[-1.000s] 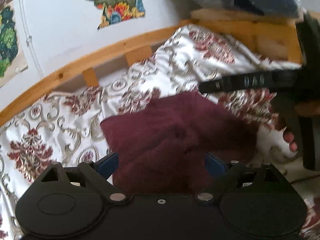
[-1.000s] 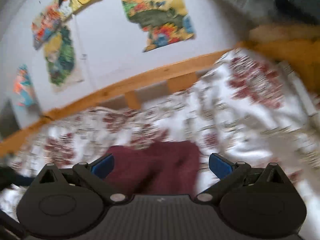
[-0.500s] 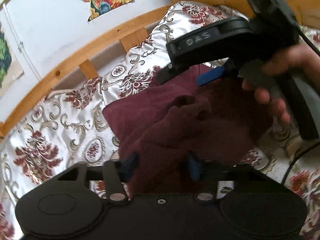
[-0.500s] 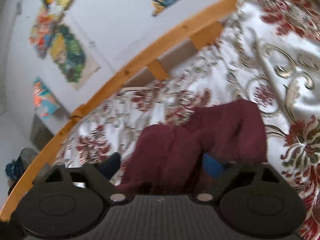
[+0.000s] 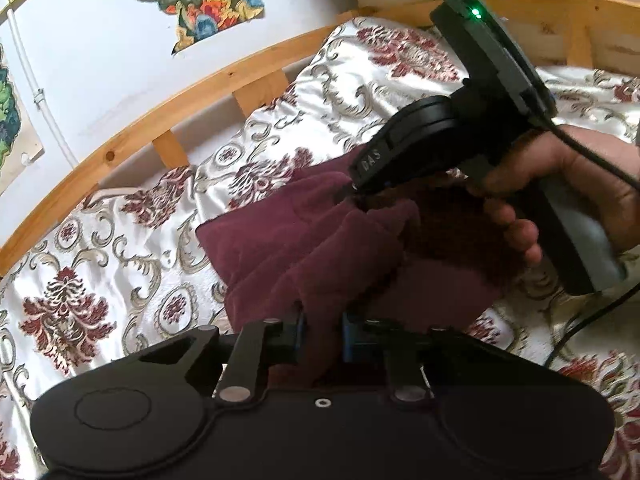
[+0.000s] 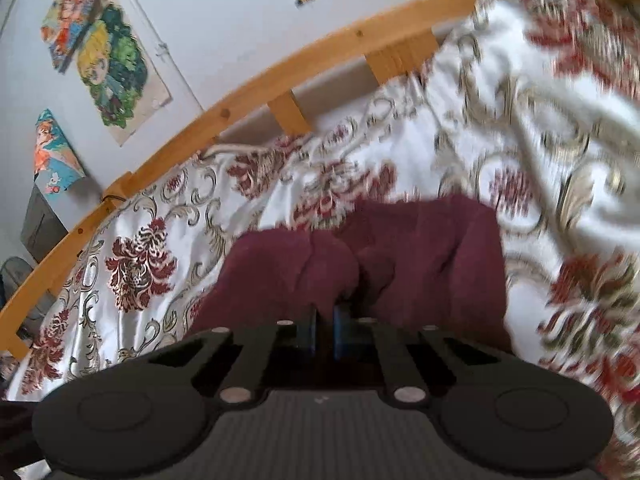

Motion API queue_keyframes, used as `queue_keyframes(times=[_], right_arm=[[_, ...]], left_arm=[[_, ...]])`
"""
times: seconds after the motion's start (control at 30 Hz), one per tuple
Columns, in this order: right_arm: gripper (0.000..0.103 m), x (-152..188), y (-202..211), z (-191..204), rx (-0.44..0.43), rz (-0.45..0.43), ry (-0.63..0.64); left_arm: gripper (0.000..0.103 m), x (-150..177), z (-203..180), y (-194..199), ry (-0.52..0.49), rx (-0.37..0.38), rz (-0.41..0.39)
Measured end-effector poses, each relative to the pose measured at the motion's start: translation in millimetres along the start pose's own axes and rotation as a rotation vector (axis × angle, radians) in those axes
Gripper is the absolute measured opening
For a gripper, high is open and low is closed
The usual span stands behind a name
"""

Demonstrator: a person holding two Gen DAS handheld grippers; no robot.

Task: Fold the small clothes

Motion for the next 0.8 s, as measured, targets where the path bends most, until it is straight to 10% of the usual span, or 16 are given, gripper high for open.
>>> queue_keyframes(times=[0.33,0.8], right_arm=[[0.01,-26,47,-11,0.146,-0.106,0.114],[0.01,-7,49,-52,0.242,-0.024,0.06]], left_arm=[[0.018,-27,-35,7,-0.071,0.073,-0.064],[0.018,-19,-56,-8,-0.067,0.178,-0.043]])
Point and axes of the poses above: each gripper's, at about its wrist camera, not at the fingertips, and y roughly against the way its jaws point, z to its left, x to its underside, the point moved 8 cm from there along -y, roughly the way its jaws point, and after that the axes turned 13 degrees about z, right-handed, at the moved point
